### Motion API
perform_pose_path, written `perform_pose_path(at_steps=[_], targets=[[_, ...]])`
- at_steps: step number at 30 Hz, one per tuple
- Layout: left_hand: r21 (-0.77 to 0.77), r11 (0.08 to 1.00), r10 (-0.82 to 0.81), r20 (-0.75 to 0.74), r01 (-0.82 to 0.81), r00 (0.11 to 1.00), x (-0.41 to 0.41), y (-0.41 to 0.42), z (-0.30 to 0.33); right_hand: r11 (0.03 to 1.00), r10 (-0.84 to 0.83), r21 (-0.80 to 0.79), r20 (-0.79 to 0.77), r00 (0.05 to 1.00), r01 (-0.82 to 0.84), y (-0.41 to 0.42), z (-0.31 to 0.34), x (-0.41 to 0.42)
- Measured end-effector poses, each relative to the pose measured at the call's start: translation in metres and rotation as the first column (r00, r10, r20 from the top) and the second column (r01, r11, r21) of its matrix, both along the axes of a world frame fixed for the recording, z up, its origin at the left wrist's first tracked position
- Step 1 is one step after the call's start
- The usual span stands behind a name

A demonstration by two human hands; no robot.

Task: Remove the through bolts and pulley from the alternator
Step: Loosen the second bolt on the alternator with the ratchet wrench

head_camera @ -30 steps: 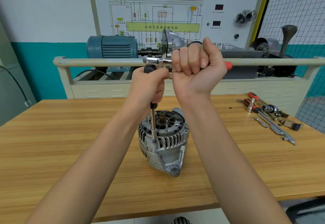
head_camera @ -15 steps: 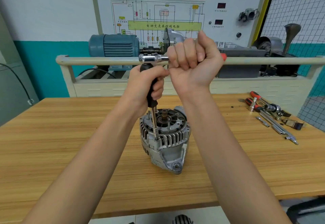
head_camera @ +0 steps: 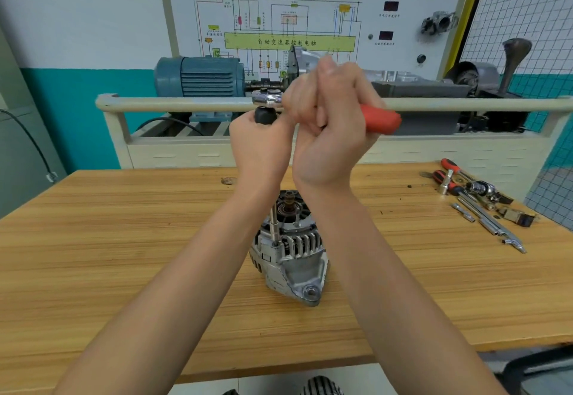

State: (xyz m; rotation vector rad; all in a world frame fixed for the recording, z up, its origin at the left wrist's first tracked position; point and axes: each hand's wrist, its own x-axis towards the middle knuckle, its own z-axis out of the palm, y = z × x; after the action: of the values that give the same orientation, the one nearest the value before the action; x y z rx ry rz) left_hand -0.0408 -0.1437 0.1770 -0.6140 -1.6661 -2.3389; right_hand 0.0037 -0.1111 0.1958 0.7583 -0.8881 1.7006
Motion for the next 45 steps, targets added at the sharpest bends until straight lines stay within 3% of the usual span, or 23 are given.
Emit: perform_pose_path(at_steps=[3, 6, 8, 10, 12, 14, 17, 20, 23, 25, 27, 30, 33, 35, 36, 38, 41, 43, 45], targets=[[-0.013, 0.999, -0.038, -0.019, 0.037, 0.999, -0.001, -0.002, -0.001, 0.999, -0.031, 0.007, -0.019, 0.999, 0.031, -0.001, -0.001, 0.0], [-0.046, 0.974, -0.222, 0.013, 0.222, 0.975, -0.003, -0.011, -0.001, 0.971, 0.24, -0.012, 0.019, 0.97, -0.24, 0.016, 0.007, -0.002], [-0.067, 0.911, -0.407, 0.018, 0.407, 0.913, -0.006, -0.019, 0.0, 0.869, 0.489, -0.127, 0.081, 0.868, -0.478, 0.031, 0.011, -0.003], [-0.131, 0.823, -0.554, 0.03, 0.553, 0.832, -0.007, -0.024, 0.002, 0.699, 0.694, -0.295, 0.058, 0.718, -0.652, 0.043, 0.011, -0.006], [-0.171, 0.777, -0.608, 0.044, 0.606, 0.792, -0.006, -0.024, 0.003, 0.595, 0.767, -0.372, -0.004, 0.642, -0.713, 0.049, 0.01, -0.008], [-0.159, 0.788, -0.593, 0.065, 0.595, 0.802, -0.006, -0.022, 0.004, 0.642, 0.721, -0.376, 0.001, 0.692, -0.668, 0.048, 0.009, -0.006], [-0.118, 0.882, -0.45, 0.072, 0.456, 0.89, -0.003, -0.016, 0.005, 0.804, 0.561, -0.27, 0.052, 0.826, -0.529, 0.037, 0.008, -0.003], [-0.043, 0.97, -0.233, 0.088, 0.237, 0.969, 0.001, -0.009, 0.005, 0.959, 0.268, -0.101, 0.029, 0.963, -0.264, 0.014, 0.006, -0.001], [-0.051, 0.996, -0.069, 0.05, 0.071, 0.996, 0.003, -0.006, 0.004, 0.997, -0.076, -0.007, -0.02, 0.997, 0.076, -0.008, 0.0, 0.001], [-0.059, 0.997, -0.042, 0.034, 0.043, 0.999, 0.003, -0.007, 0.002, 0.995, -0.101, 0.008, -0.035, 0.994, 0.101, -0.013, -0.001, 0.001], [-0.036, 0.995, -0.09, 0.046, 0.091, 0.995, 0.003, -0.01, 0.002, 1.0, 0.027, -0.012, -0.026, 0.999, -0.027, -0.008, 0.001, 0.001], [-0.027, 0.949, -0.311, 0.055, 0.313, 0.949, -0.001, -0.019, 0.001, 0.939, 0.344, -0.048, 0.045, 0.938, -0.342, 0.014, 0.008, 0.001], [-0.094, 0.818, -0.565, 0.052, 0.568, 0.823, -0.006, -0.027, 0.003, 0.749, 0.653, -0.226, 0.089, 0.752, -0.623, 0.035, 0.013, -0.001], [-0.181, 0.748, -0.642, 0.049, 0.638, 0.766, -0.006, -0.029, 0.004, 0.632, 0.755, -0.313, 0.042, 0.655, -0.709, 0.043, 0.013, -0.004], [-0.195, 0.74, -0.647, 0.054, 0.643, 0.761, -0.006, -0.028, 0.004, 0.627, 0.754, -0.326, 0.027, 0.656, -0.707, 0.043, 0.012, -0.005], [-0.18, 0.759, -0.622, 0.082, 0.626, 0.778, -0.007, -0.027, 0.006, 0.709, 0.675, -0.308, 0.035, 0.737, -0.635, 0.04, 0.01, -0.003], [-0.157, 0.858, -0.482, 0.085, 0.49, 0.872, -0.005, -0.022, 0.005, 0.877, 0.46, -0.169, 0.032, 0.887, -0.449, 0.025, 0.005, 0.0], [-0.131, 0.931, -0.334, 0.078, 0.342, 0.939, -0.002, -0.015, 0.005, 0.972, 0.223, -0.072, -0.008, 0.975, -0.223, 0.008, 0.002, -0.001], [-0.208, 0.966, -0.166, -0.041, 0.154, 0.985, 0.001, -0.009, 0.005, 0.997, -0.075, -0.001, -0.057, 0.996, 0.075, -0.007, -0.002, -0.002]])
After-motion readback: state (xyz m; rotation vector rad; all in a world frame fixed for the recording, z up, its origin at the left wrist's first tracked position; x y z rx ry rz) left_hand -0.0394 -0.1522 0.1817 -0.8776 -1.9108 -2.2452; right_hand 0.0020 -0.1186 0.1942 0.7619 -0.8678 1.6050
